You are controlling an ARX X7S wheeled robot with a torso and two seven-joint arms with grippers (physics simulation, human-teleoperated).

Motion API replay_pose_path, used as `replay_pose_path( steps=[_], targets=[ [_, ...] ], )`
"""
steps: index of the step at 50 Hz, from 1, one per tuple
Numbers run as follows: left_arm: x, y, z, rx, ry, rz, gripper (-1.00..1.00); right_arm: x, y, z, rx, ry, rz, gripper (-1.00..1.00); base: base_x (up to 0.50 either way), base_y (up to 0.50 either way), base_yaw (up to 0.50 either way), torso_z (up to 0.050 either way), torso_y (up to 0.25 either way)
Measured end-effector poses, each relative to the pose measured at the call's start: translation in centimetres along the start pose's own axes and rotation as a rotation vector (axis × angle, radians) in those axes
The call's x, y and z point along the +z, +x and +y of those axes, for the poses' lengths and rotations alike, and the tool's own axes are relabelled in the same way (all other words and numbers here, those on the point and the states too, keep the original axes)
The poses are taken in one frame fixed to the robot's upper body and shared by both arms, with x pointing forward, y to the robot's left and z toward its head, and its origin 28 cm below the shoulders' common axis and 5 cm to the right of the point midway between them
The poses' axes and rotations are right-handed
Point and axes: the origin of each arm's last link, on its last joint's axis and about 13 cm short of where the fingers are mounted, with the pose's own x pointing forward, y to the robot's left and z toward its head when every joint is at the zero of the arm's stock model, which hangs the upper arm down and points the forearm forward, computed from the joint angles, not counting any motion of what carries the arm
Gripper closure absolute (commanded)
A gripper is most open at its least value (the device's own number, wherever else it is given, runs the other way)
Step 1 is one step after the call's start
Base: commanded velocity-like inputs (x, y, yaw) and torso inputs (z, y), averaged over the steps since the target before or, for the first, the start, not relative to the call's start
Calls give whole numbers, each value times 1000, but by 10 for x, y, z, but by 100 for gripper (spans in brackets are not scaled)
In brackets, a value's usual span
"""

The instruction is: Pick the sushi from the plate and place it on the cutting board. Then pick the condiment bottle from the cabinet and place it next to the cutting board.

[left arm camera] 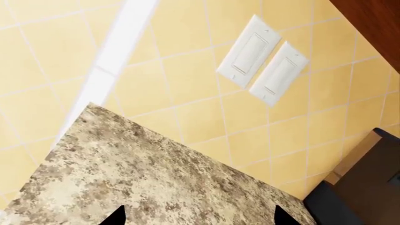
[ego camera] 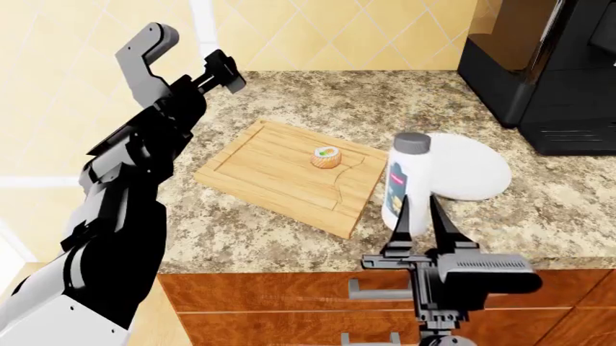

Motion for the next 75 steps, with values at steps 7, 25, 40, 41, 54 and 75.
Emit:
replay_pose_path(
  steps=[7,25,40,41,54,75],
  targets=[
    [0,0,0,0,1,1,-100,-2,4,1,5,0,-10,100,2,0,0,0,0],
    [0,0,0,0,2,1,-100,-4,7,2,8,-1,-20,100,1,0,0,0,0],
    [0,0,0,2,4,2,-100,-2,2,0,18,-10,-13,100,0,0,0,0,0],
    [0,0,0,2,4,2,-100,-2,2,0,18,-11,-13,100,10,0,0,0,0],
    [0,0,0,3,3,0,-100,-13,-8,-3,-4,-19,87,-100,0,0,0,0,0],
    [0,0,0,1,-2,-1,-100,-15,-8,-3,-8,3,94,-100,0,0,0,0,0]
  ],
)
